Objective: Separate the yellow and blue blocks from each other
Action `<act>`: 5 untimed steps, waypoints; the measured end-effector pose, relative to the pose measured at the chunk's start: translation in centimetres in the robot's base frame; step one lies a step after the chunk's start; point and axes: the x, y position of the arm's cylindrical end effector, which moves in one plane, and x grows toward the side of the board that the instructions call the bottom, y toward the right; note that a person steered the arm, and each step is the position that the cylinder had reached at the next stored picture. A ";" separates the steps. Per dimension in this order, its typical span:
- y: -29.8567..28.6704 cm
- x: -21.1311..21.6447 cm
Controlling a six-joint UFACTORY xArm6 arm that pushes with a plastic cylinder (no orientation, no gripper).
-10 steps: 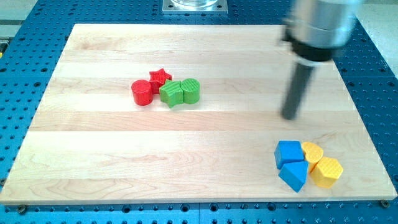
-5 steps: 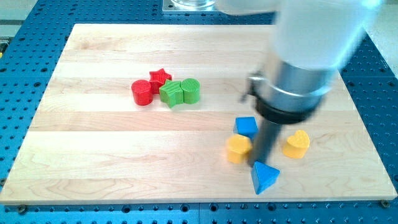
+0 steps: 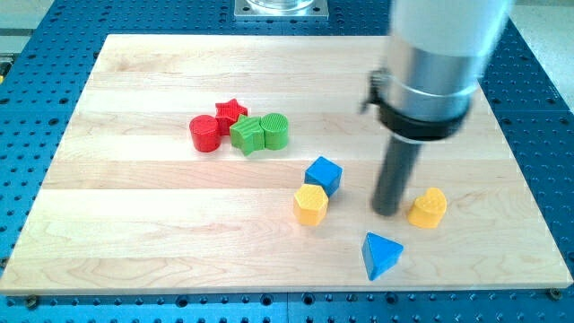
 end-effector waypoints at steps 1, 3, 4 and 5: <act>0.6 3.9; 0.8 7.7; -5.2 7.7; -11.6 7.7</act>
